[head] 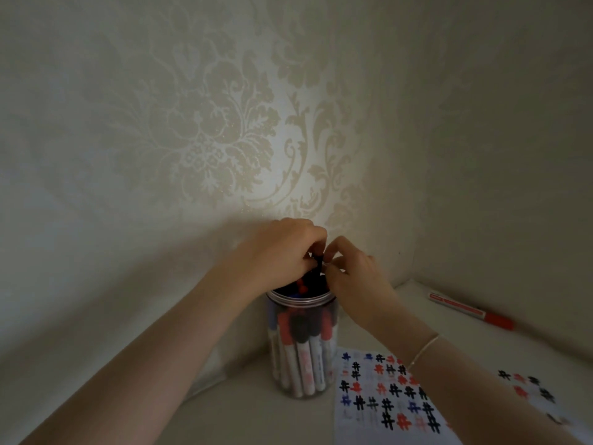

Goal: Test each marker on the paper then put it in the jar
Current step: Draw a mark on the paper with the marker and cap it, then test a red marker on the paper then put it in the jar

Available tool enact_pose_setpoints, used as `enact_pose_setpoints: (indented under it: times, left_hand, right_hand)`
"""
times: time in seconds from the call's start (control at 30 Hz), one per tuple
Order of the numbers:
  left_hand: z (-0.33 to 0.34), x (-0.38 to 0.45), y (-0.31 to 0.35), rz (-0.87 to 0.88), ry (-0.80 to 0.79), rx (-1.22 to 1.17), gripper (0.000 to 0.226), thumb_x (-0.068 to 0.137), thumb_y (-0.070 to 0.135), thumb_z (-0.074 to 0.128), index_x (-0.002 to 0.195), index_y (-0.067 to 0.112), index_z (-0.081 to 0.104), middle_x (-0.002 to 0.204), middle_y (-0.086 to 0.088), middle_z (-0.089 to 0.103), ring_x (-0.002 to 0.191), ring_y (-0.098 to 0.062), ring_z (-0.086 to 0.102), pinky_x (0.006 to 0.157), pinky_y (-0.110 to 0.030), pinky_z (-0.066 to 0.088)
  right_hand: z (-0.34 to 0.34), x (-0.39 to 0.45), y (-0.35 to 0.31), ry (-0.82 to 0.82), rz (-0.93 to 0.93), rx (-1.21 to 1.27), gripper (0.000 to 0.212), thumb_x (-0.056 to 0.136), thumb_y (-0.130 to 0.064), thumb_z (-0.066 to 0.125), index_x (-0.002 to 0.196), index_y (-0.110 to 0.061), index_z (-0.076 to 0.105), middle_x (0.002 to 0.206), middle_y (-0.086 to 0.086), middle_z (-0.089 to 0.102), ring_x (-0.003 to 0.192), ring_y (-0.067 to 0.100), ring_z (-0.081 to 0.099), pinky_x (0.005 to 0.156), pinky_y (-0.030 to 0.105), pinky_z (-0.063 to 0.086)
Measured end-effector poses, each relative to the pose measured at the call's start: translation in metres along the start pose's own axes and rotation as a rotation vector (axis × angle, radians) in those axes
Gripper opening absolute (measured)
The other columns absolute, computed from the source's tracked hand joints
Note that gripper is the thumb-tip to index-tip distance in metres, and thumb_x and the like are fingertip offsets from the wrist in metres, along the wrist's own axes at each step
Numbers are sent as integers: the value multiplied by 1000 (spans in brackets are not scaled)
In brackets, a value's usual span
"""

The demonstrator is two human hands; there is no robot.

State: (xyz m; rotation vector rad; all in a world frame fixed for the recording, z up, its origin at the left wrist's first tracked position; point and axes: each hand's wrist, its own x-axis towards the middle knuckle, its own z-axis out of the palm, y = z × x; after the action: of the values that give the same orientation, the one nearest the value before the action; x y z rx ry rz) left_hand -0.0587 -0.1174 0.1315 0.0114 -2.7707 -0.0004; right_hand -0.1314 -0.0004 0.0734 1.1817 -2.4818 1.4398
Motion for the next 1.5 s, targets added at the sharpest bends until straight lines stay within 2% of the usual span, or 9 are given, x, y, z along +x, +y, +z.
enact_pose_setpoints:
  times: [0.23, 0.4, 0.77, 0.93, 1.0, 1.1, 1.2, 1.4, 1.5]
  left_hand:
    - [17, -4, -5, -223, -11, -254, 14, 87, 13, 64, 99, 17, 59, 98, 3, 67, 86, -10, 62, 67, -16, 45]
    - [14, -5, -7, -184, -63, -162, 10, 85, 13, 65, 93, 19, 62, 83, 7, 61, 80, -12, 59, 59, -15, 41]
    - [19, 7, 9, -233, -144, 215, 23, 89, 16, 53, 66, 14, 53, 66, -3, 51, 58, -19, 51, 62, -31, 48]
    - [13, -5, 31, -217, 269, -70, 20, 96, 24, 49, 102, 19, 67, 96, 3, 66, 82, -16, 63, 76, -35, 55]
    - [18, -5, 45, -79, 416, -230, 19, 96, 22, 50, 106, 18, 65, 99, 5, 66, 82, -11, 64, 75, -31, 56]
    - [37, 6, 63, 129, 498, -403, 18, 96, 14, 50, 106, 12, 65, 98, 1, 66, 80, -11, 66, 71, -31, 57]
    - [62, 19, 82, 194, 448, -496, 24, 95, 16, 46, 111, 9, 63, 101, -2, 65, 84, -11, 67, 72, -32, 57]
    - [111, 35, 111, 162, 316, -579, 23, 94, 8, 54, 116, 10, 60, 107, -1, 64, 94, -7, 62, 82, -24, 54]
    - [127, 40, 113, 60, 250, -615, 28, 95, 9, 54, 122, 11, 56, 115, -2, 60, 102, -11, 60, 88, -27, 52]
  right_hand:
    - [3, 1, 4, 11, -15, 0, 20, 91, -8, 36, 97, -26, 40, 79, 14, 67, 57, 24, 52, 53, 39, 45]
    - [2, 3, 1, -16, -25, -56, 24, 90, -7, 36, 97, -21, 53, 71, 8, 58, 59, 21, 49, 54, 33, 41]
    - [-6, 11, -13, -202, 66, -167, 34, 92, -11, 38, 101, -10, 71, 97, 9, 67, 85, 23, 63, 62, 22, 46]
    - [-40, 10, 29, 354, 119, 336, 28, 89, -4, 44, 81, -18, 67, 80, 5, 66, 69, 21, 59, 66, 34, 50]
    - [-59, 12, 69, 415, 217, 121, 26, 88, -4, 45, 90, -18, 67, 92, 9, 67, 71, 19, 56, 64, 27, 44]
    - [-77, 8, 133, 94, 386, -428, 38, 89, -5, 45, 127, -9, 50, 125, 12, 54, 110, 28, 54, 89, 31, 44]
    - [-83, -5, 176, -62, 408, -757, 40, 89, -6, 44, 129, -5, 41, 127, 15, 51, 118, 31, 50, 97, 36, 42]
    - [-86, -15, 202, -131, 445, -1017, 36, 97, -9, 34, 131, -10, 44, 129, 10, 53, 118, 29, 53, 94, 40, 48]
    - [-86, -9, 199, -29, 379, -862, 36, 92, -4, 40, 125, -9, 51, 123, 10, 57, 111, 29, 56, 93, 40, 48]
